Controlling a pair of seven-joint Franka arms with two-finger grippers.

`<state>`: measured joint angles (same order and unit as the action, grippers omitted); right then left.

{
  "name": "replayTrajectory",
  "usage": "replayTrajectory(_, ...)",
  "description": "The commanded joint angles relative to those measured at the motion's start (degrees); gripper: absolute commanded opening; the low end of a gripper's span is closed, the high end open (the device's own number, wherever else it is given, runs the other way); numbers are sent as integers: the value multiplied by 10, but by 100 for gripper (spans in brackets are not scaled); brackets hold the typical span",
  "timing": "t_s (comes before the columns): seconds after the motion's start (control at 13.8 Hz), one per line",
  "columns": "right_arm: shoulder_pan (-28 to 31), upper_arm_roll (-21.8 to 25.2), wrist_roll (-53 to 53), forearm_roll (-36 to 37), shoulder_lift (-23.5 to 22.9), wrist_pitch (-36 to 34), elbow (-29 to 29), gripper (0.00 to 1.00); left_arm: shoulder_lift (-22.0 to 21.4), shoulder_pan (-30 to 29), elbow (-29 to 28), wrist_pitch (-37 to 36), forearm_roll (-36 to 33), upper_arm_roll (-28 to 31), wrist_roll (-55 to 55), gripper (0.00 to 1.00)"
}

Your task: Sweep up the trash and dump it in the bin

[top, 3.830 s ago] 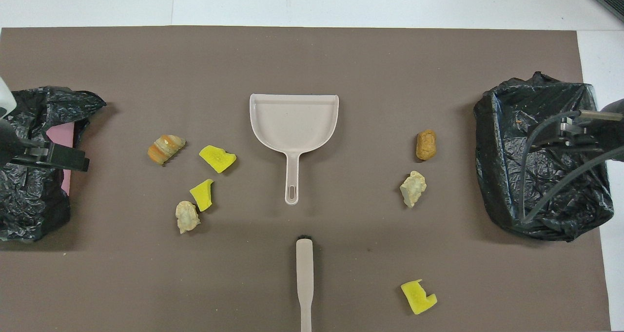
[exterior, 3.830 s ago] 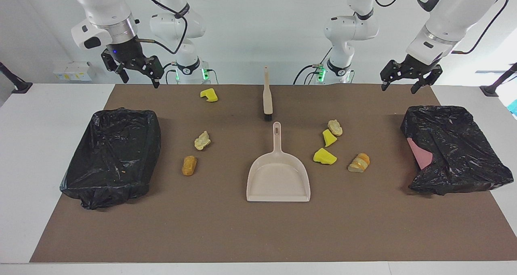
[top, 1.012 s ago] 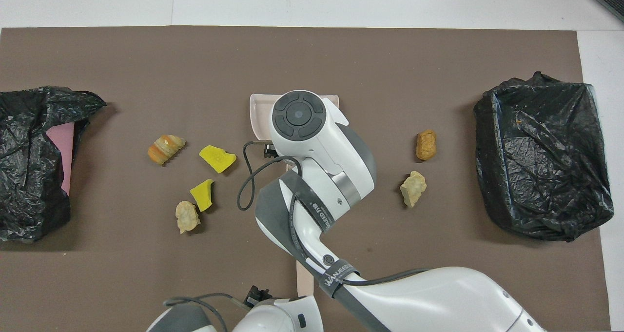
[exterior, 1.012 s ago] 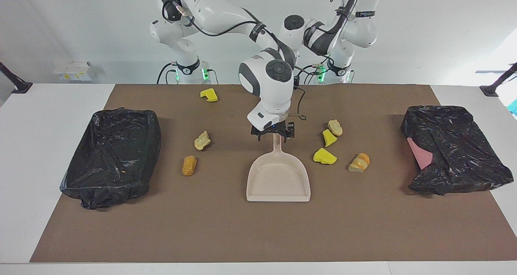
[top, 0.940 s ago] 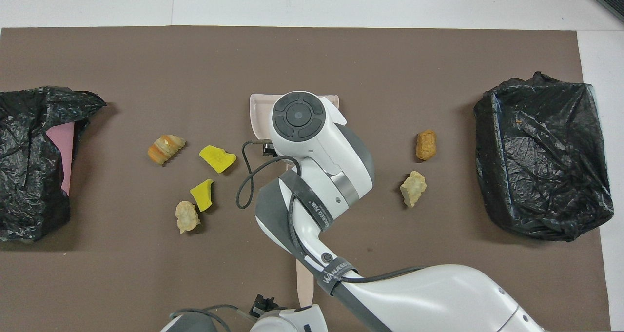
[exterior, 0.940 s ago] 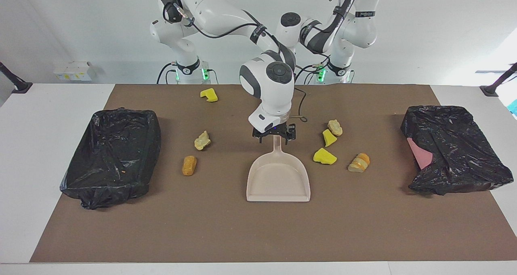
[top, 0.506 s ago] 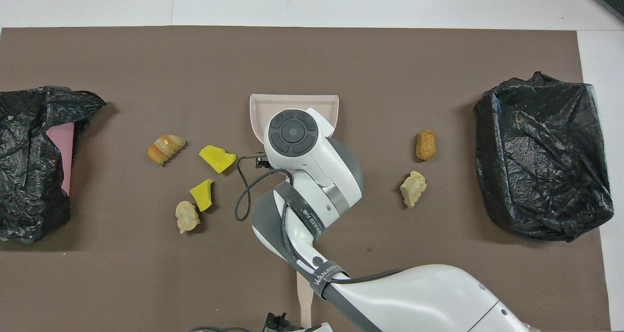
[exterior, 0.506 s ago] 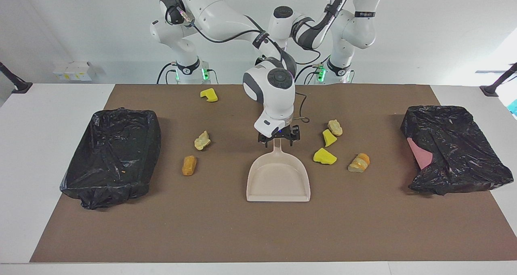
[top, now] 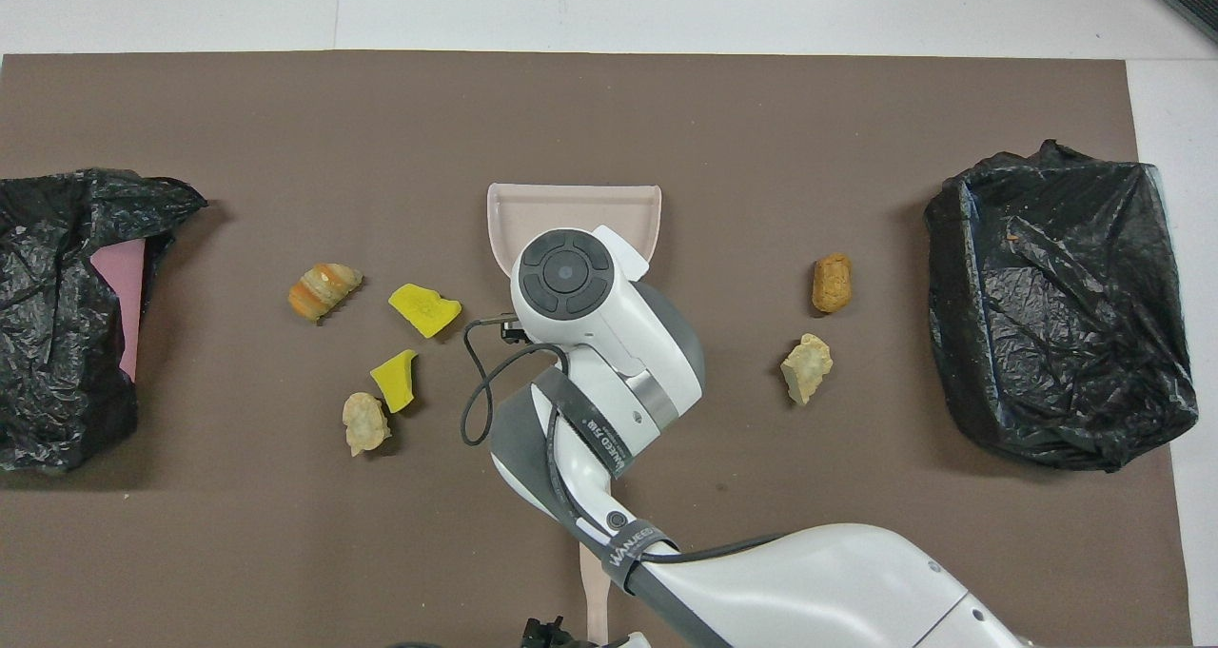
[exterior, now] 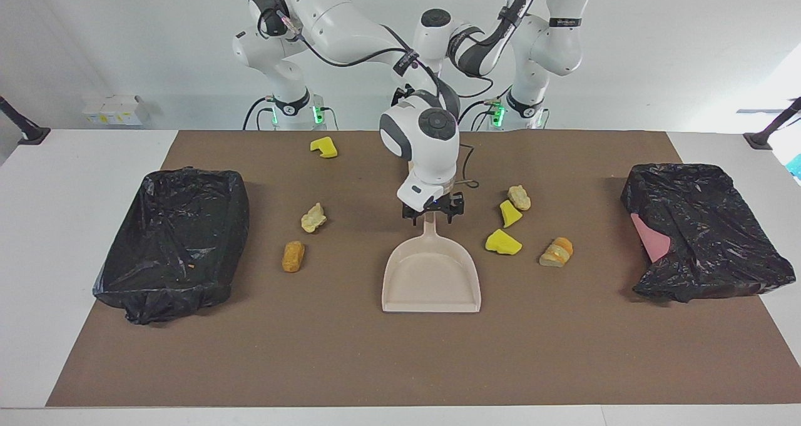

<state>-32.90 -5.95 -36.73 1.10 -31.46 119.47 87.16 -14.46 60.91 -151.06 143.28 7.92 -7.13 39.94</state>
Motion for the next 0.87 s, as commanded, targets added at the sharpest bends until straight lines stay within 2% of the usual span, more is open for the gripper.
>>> replayTrajectory(0.0,3,-2,10,-1,18,-5,21,24,16,4,-6,25,5,-1,10,90)
replayTrajectory(0.07,3,-2,10,-1,19,-8,21,10,17,3,-6,26,4,0,10,83)
replayTrajectory(0.14,3,-2,19,0,20,-10,21,0,23,0,0,25,4,0,9,80)
replayTrajectory(0.36,9,-2,39,-4,36,-30,19,0,22,-5,13,13,4,1,10,79)
replayTrajectory(0.43,11,-2,60,-1,41,-36,17,0,22,-5,16,11,4,1,12,75)
replayTrajectory(0.65,36,-1,128,-1,71,-48,16,0,23,-6,17,3,3,2,20,35)
replayTrajectory(0.72,49,-1,165,-1,83,-60,16,0,22,-7,16,0,3,2,22,19)
replayTrajectory(0.79,63,-2,216,-2,94,-77,16,0,22,-7,17,-9,3,4,29,8)
